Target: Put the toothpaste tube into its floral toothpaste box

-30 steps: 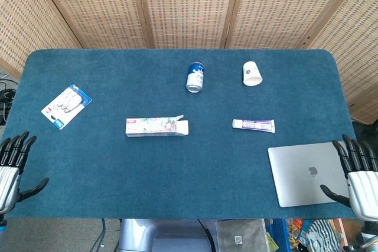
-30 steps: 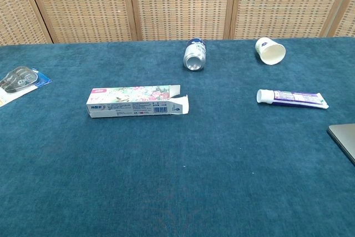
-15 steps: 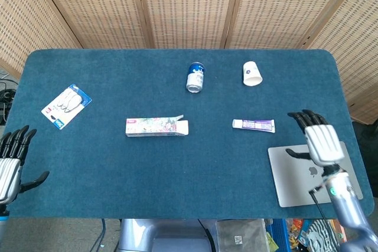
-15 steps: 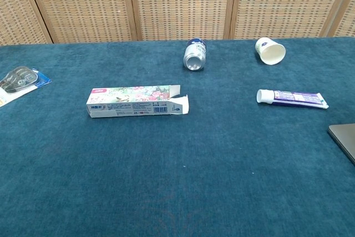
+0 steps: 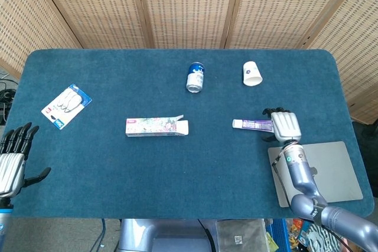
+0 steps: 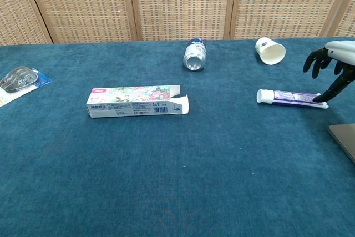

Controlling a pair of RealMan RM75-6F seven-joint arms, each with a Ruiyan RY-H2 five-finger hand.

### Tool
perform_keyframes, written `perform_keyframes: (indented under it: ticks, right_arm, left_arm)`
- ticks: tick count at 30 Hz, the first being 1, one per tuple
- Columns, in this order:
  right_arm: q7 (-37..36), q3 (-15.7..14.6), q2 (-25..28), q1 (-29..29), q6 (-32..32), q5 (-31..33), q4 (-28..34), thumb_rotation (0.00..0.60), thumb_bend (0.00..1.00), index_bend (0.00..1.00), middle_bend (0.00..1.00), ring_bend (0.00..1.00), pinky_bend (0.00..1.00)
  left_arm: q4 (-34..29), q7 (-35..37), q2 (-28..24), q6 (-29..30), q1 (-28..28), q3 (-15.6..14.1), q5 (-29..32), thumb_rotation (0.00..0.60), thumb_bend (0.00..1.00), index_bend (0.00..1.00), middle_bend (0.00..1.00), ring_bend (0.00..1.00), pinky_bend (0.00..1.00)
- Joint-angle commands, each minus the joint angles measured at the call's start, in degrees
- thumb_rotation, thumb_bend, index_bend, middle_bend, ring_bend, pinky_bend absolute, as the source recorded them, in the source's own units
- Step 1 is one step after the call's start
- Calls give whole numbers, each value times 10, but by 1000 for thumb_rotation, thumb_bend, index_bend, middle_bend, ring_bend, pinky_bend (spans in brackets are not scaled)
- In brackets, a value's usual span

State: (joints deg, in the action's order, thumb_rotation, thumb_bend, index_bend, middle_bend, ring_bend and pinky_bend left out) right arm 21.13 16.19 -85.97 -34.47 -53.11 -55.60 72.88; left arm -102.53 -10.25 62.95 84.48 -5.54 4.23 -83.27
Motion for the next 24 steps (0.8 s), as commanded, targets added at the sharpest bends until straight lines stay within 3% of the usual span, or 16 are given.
perform_keyframes:
  ticks: [1, 24]
  right_arm:
    - [15, 4, -30, -23, 17, 26, -38, 600, 216, 316, 383, 269, 325]
    - [41, -17, -112, -78, 86, 73, -196, 600, 274, 370, 425, 289, 325]
  left_arm:
    - [1, -5, 2, -6, -4, 3, 10, 600, 208, 0, 0, 0, 0]
    - [0, -10, 3, -27, -19, 14, 50, 600, 208, 0, 0, 0, 0]
